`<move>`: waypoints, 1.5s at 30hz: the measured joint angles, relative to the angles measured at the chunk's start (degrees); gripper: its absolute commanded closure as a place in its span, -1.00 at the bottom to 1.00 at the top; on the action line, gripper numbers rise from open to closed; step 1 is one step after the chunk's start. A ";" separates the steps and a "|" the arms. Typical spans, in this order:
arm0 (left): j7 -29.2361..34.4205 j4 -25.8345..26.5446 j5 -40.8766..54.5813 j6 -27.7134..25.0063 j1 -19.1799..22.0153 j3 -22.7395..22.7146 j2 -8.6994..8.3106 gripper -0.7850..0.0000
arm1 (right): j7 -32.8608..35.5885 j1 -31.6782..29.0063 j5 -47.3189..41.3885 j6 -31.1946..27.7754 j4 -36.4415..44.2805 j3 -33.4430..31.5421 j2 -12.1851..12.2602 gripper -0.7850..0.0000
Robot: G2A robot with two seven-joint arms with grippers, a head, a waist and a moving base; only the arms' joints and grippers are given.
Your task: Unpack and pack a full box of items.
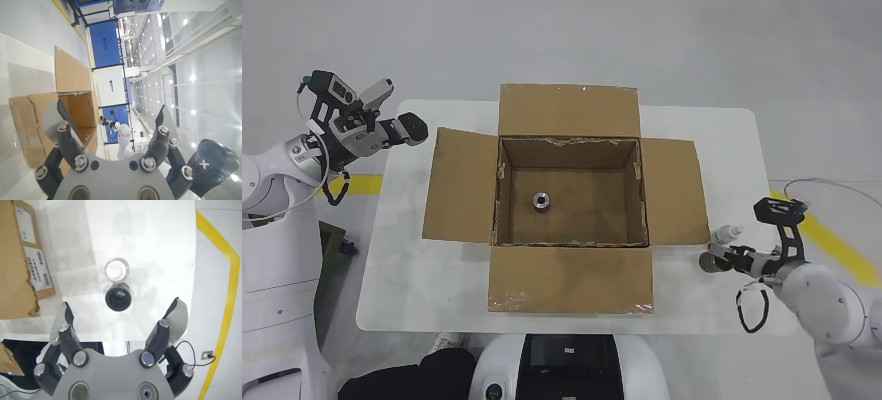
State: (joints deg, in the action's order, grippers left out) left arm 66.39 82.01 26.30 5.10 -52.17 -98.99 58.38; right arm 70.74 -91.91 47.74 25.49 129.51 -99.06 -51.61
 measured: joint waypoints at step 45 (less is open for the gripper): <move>0.00 0.00 0.00 0.00 0.00 0.00 0.00 -1.00 | -14.52 53.04 -16.05 -14.80 -17.03 42.55 -5.76 -1.00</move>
State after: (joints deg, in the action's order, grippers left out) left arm 66.39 82.01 26.30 5.10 -52.17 -98.99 58.38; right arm 56.23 -38.87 31.68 10.69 112.48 -56.50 -57.37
